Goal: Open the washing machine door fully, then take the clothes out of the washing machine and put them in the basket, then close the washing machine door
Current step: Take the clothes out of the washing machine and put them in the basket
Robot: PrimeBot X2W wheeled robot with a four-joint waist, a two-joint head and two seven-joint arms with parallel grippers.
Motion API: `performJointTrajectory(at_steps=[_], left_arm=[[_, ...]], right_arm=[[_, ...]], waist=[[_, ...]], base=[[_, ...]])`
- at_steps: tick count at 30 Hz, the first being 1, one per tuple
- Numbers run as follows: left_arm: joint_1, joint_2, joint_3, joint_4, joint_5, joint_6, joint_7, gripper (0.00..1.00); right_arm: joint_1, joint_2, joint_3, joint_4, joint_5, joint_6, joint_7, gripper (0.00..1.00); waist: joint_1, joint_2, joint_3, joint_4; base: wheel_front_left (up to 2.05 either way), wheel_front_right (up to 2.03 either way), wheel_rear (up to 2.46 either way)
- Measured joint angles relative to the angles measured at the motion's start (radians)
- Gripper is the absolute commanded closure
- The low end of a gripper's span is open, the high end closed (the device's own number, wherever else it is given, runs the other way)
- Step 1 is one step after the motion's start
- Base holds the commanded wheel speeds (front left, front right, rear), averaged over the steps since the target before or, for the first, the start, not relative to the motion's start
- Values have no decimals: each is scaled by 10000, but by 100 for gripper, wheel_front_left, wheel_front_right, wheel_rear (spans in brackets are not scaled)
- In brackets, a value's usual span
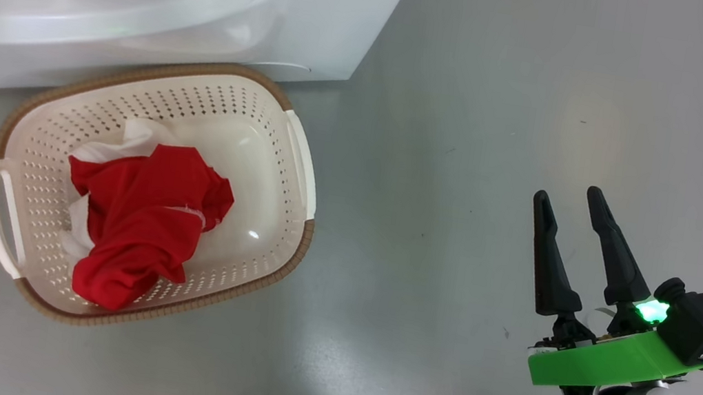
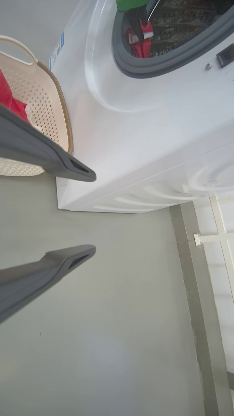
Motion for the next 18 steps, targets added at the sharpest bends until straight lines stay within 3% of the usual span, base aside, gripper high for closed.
performJointTrajectory(at_steps=[9,10,11,12,13,15,16,18], left_arm=[[-2,140,-155,130,-23,-38,232,2],[-2,140,-171,138,-35,-46,234,13],[-2,144,-190,138,-42,-46,240,15],[-2,144,-209,140,-50,-46,282,43],[-2,144,-230,142,-50,-44,322,56],[-2,144,-255,146,-52,-25,322,63],[-2,148,-276,150,-52,0,337,73],[-1,148,-326,155,-94,38,364,79]], right_arm=[[-7,2,21,-50,82,0,0,0],[-7,2,21,-52,82,0,0,0],[-8,2,21,-54,82,2,0,0],[-8,2,21,-54,82,2,0,0],[-10,2,21,-54,82,2,0,0],[-10,2,21,-54,82,2,0,0],[-11,2,21,-56,82,0,0,0],[-12,2,17,-58,82,2,0,0]], waist=[[0,1,125,-115],[0,0,129,-113],[0,0,132,-112],[0,0,132,-113],[0,0,134,-114],[0,0,133,-117],[0,0,130,-125],[0,0,122,-127]], base=[[0,0,0],[0,0,0],[0,0,0],[0,0,0],[0,0,0],[0,0,0],[0,0,0],[0,0,0]])
